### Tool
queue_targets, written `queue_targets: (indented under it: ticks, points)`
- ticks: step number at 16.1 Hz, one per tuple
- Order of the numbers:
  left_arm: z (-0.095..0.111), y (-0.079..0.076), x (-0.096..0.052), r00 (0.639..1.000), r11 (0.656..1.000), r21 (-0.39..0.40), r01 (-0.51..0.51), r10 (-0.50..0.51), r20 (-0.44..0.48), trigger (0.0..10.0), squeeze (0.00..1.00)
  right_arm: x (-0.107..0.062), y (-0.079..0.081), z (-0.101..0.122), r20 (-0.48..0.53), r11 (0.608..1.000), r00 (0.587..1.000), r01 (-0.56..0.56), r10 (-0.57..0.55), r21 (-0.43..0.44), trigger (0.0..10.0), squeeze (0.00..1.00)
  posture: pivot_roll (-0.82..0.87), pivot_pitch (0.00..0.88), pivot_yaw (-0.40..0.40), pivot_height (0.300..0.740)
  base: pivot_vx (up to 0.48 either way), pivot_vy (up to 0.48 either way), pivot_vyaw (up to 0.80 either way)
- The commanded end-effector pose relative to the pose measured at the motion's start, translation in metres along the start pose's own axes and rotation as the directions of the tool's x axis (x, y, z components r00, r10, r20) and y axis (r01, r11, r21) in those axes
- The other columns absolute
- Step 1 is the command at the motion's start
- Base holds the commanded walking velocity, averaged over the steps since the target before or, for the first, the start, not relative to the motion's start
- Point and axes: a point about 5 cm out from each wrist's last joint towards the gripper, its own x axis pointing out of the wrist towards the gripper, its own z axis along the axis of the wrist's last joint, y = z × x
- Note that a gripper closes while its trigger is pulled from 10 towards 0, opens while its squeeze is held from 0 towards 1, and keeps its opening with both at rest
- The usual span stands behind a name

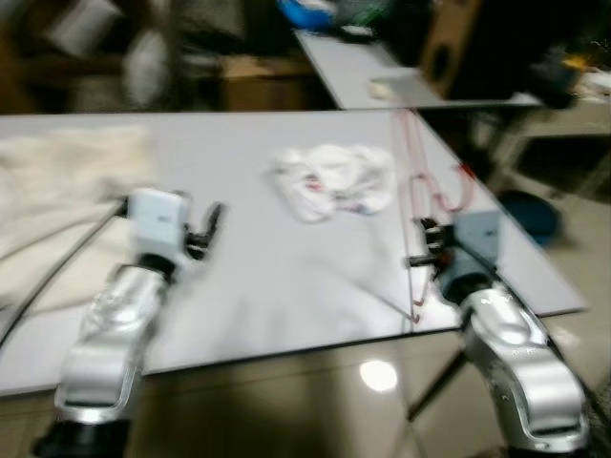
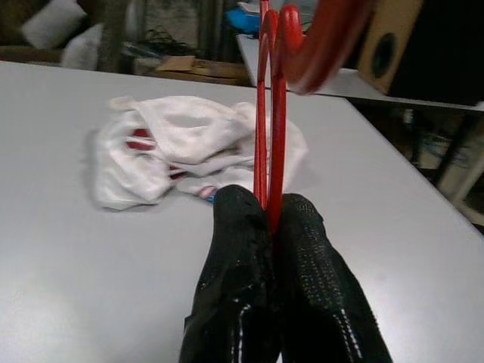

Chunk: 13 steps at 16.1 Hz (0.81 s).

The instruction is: Hang hanger

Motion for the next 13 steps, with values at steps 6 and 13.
queue_targets:
  ticks: [6,13]
  points:
    - [0.008,-0.022,0.017,0.993,0.993,-0.002,0.115,-0.115,0.030,10.0,0.00,-0.012,-0.017,0.003,0.035,0.996,0.995,0.089,-0.088,-0.008,10.0,0.00,-0.09,0.000,0.023,0.740,0.328,0.000,-0.75]
    - [0.004,-0.011,0.013,0.999,0.999,-0.013,0.037,-0.036,0.029,10.0,0.00,-0.004,-0.010,0.003,0.030,0.999,0.999,-0.030,0.031,-0.037,10.0,0.00,-0.05,0.000,-0.017,0.740,0.174,0.000,0.00]
